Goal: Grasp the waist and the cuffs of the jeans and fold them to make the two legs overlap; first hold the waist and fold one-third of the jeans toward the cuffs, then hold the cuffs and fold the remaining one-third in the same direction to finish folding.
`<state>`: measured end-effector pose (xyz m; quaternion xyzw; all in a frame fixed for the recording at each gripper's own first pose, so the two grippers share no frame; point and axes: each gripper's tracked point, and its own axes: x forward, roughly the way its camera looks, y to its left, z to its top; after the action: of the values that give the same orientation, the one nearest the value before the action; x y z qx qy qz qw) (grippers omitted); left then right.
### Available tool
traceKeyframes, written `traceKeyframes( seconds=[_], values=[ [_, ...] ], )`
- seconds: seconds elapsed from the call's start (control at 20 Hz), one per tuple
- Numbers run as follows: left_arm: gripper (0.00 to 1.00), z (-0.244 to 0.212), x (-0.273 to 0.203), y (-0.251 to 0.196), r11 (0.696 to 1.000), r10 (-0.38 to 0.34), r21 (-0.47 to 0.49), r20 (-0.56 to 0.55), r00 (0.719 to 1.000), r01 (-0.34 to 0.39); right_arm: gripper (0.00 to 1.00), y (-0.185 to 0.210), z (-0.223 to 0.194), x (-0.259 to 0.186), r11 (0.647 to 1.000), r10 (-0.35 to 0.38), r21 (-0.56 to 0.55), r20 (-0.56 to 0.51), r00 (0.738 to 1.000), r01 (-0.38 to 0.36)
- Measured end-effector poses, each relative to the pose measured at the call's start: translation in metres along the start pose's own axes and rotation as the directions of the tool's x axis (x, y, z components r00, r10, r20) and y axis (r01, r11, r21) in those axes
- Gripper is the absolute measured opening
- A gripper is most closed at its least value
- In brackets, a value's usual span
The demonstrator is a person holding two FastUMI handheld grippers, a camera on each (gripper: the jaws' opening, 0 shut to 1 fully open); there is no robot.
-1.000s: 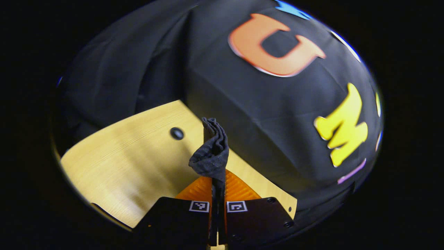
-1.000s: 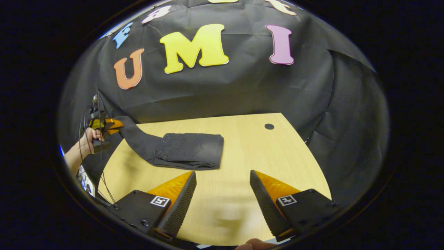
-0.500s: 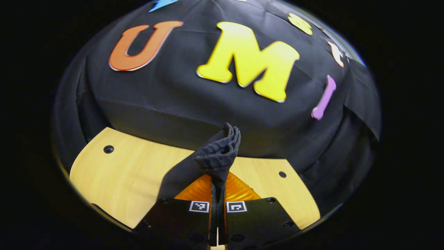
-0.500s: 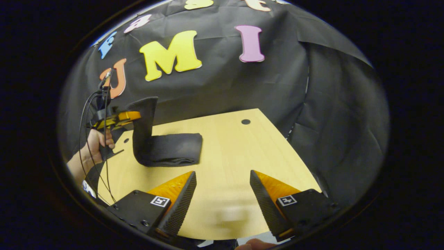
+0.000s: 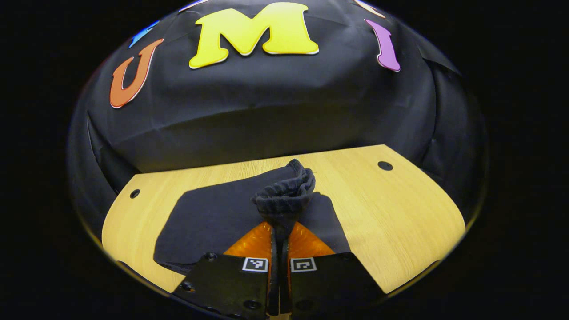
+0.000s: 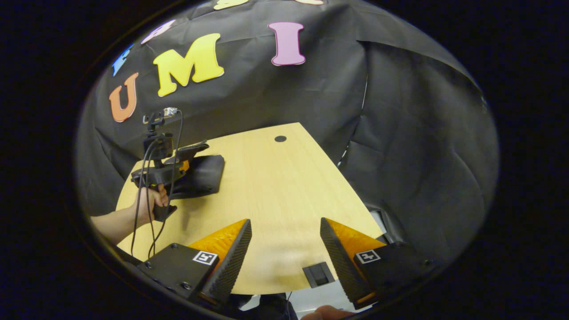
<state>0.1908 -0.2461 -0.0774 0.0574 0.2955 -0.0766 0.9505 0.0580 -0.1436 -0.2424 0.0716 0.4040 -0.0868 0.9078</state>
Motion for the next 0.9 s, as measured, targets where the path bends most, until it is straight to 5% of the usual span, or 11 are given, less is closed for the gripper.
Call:
traceKeyframes(
  seconds=[0.15,0.35,0.55,0.7,0.9],
  values=[
    [0.06,-0.018,0.006,-0.004,0.998,0.044,0.043,-0.048,0.998,-0.042,0.96,0.003,-0.001,0.009,1.000,0.026,-0.017,-0.020,0.999,-0.026],
    [0.24,-0.015,-0.005,-0.009,0.994,0.071,0.084,-0.073,0.995,-0.065,0.96,0.018,0.004,0.019,0.996,0.085,-0.036,-0.020,0.996,-0.085],
    [0.31,-0.009,-0.022,-0.015,0.995,0.059,0.086,-0.086,0.995,-0.051,0.96,0.028,0.013,0.024,0.990,0.130,-0.048,-0.002,0.992,-0.130],
    [0.85,-0.010,-0.035,-0.029,0.998,0.023,0.064,-0.076,0.997,-0.018,0.96,0.032,0.018,0.024,0.986,0.158,-0.050,0.007,0.987,-0.157],
    [0.91,0.037,-0.079,-0.032,1.000,-0.022,-0.008,0.039,0.999,0.022,0.96,0.053,0.052,0.017,0.975,0.203,-0.110,0.102,0.974,-0.191]
  ],
)
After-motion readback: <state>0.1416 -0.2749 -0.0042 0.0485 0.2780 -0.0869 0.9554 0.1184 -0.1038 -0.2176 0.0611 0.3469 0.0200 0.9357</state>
